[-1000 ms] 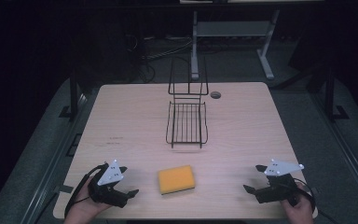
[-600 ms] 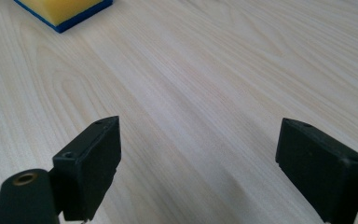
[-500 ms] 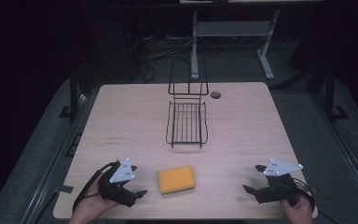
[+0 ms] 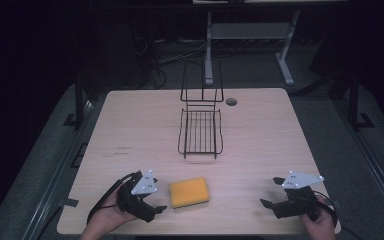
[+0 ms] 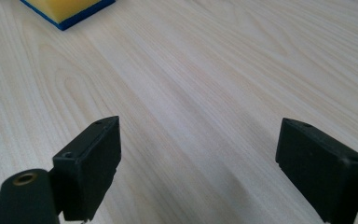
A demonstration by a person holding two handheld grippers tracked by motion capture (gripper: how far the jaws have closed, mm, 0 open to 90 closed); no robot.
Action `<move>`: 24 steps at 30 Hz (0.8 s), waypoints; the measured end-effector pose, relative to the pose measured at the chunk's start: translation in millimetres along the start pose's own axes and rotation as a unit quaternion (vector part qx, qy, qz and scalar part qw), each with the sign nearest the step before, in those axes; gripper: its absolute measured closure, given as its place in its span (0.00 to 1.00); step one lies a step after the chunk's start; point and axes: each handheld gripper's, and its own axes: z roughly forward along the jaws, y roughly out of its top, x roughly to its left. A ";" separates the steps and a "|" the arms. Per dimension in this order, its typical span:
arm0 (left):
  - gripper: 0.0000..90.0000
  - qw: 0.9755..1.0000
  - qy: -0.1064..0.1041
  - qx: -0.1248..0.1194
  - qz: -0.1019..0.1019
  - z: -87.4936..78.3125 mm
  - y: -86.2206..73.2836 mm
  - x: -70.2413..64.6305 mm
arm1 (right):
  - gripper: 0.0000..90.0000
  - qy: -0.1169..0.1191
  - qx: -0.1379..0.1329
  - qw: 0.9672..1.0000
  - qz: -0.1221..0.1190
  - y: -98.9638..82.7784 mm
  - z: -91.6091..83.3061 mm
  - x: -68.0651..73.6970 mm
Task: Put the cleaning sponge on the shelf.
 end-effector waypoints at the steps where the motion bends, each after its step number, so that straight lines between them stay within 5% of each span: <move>1: 0.16 1.000 -0.004 0.002 0.005 1.5 3.3 0.2 | 0.15 -0.002 0.001 1.000 -0.002 -0.1 0.1 -0.2; 24: 0.16 0.999 -0.022 0.022 0.032 19.8 33.1 2.2 | 0.15 0.004 0.004 1.000 -0.002 1.1 1.0 1.8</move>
